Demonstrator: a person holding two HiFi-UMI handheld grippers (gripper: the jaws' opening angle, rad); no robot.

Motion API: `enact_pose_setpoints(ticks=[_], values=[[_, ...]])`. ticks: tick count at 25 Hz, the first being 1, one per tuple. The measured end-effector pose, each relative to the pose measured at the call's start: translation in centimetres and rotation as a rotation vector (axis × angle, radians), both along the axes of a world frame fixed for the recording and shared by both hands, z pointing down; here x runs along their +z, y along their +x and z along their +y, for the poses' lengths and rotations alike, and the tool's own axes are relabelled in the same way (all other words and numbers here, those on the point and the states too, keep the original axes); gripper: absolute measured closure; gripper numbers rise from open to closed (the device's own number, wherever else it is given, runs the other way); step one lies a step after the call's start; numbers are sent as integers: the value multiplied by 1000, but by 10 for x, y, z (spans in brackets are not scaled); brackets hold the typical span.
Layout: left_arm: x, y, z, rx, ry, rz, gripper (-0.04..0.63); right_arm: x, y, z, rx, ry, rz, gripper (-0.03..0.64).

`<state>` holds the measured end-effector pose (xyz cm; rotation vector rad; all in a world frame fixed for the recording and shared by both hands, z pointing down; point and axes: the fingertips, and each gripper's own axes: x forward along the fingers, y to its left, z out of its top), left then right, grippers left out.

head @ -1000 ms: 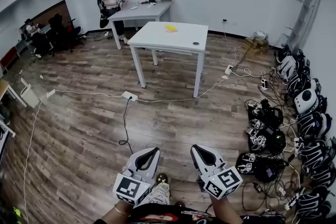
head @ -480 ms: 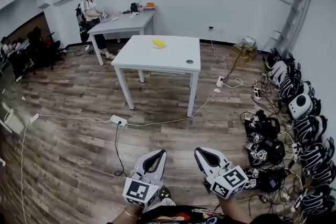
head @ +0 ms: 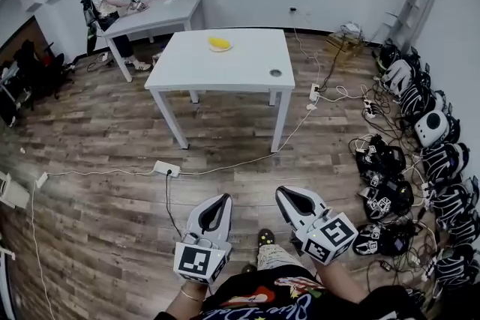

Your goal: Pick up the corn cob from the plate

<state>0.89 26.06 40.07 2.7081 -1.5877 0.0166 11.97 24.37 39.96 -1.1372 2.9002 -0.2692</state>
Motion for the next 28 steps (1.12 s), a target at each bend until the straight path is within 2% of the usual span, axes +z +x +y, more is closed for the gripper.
enact_pose_setpoints(ticks=[7,18,28], values=[[10,-33,-98,-21,-22,-19,597,7,-35,-107,-23,13,-7,601],[-13,-81,-310,-35,24,-43,598,0,-81,-319,-46,42,-50,601],[-13,-108,-442,-10,7,-46,597,6,-123,-447,-65,9,-38,601]])
